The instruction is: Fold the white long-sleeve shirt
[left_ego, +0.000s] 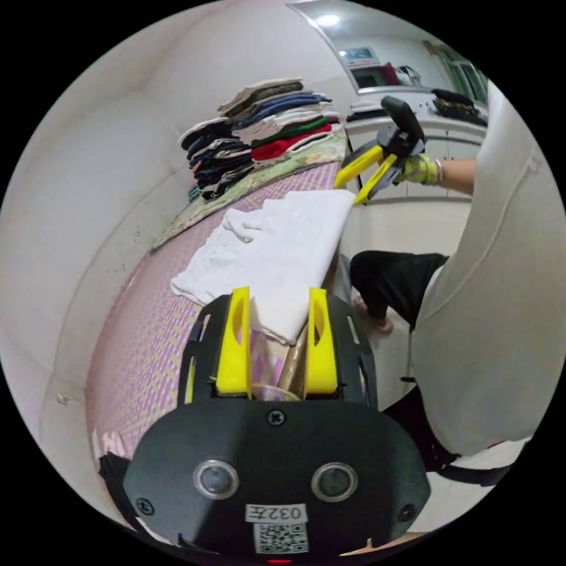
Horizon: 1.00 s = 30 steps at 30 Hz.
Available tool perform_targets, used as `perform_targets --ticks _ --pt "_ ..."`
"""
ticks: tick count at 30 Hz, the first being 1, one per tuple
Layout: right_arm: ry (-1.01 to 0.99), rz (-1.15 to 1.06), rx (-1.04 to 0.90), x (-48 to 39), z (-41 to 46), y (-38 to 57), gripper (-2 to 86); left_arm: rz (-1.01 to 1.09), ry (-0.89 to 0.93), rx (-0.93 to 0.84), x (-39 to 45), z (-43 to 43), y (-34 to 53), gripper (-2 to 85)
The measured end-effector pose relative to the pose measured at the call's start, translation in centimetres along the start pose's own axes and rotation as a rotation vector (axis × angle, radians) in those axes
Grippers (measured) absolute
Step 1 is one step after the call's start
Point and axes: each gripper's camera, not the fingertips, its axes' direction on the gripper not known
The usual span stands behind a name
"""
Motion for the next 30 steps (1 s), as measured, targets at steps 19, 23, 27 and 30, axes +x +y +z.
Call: perform_targets --ticks 19,23,27,30 --pt "0.162 -0.307 -0.084 -2.5 1.9 -3.2 7.1 -0.002 0.11 -0.097 1.0 0.8 -1.1 8.9" --pt "0.081 -0.217 -0.06 1.0 0.7 -3.8 5.3 -0.071 0.214 -0.073 -1.7 0.7 -0.9 7.7" --pt "-0.021 -0.113 -0.034 5.3 -0.5 -5.2 4.7 -0.074 0.235 -0.08 -2.8 0.9 -1.4 6.5" --pt "-0.113 -0.086 -0.016 8.7 -1.9 -5.9 4.5 -0.088 0.296 -0.061 -4.6 0.0 -1.0 5.1"
